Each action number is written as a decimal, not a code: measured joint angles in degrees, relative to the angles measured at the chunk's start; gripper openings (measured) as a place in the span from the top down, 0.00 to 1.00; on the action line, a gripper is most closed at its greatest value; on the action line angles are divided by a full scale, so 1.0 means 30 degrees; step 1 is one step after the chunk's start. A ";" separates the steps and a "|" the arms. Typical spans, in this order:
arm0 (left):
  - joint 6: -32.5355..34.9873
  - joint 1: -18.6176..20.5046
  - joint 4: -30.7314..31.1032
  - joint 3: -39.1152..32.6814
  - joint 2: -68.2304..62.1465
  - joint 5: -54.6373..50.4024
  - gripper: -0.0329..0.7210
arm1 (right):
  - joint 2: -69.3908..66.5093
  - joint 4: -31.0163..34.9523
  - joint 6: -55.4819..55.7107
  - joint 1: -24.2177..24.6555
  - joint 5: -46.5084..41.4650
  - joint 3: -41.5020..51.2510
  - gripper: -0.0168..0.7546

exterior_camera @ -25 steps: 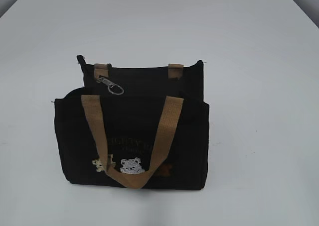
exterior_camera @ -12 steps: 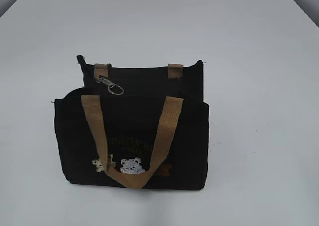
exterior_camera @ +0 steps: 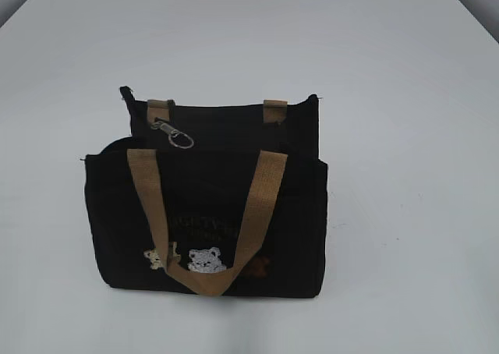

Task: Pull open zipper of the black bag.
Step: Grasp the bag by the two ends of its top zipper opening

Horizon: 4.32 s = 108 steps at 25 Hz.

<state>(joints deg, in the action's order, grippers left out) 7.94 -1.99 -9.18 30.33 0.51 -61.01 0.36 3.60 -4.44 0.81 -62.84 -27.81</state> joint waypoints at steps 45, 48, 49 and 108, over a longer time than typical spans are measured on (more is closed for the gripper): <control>0.8853 -0.3388 -1.6974 0.8851 -2.9914 0.5821 0.76 | -2.5027 1.0656 -1.5361 -1.1533 0.5799 -1.1572 0.25; 0.8830 -0.3462 -1.7181 0.8960 -2.9893 0.5734 0.93 | -2.6297 1.0656 -1.5810 -1.2769 0.6769 -1.1963 0.29; 0.8831 -0.3462 -1.7344 0.8960 -2.9892 0.5494 0.95 | -2.6712 1.0656 -1.5932 -1.3169 0.7044 -1.2068 0.31; 0.8811 -0.3462 -1.7450 0.9111 -2.8739 0.3448 0.97 | -2.8555 0.2960 -1.0122 -1.1630 0.7812 -1.2490 0.98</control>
<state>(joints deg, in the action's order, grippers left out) 34.37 -12.38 -61.53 57.66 -85.70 -50.67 -85.30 12.48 -34.80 -34.08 -39.41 -65.28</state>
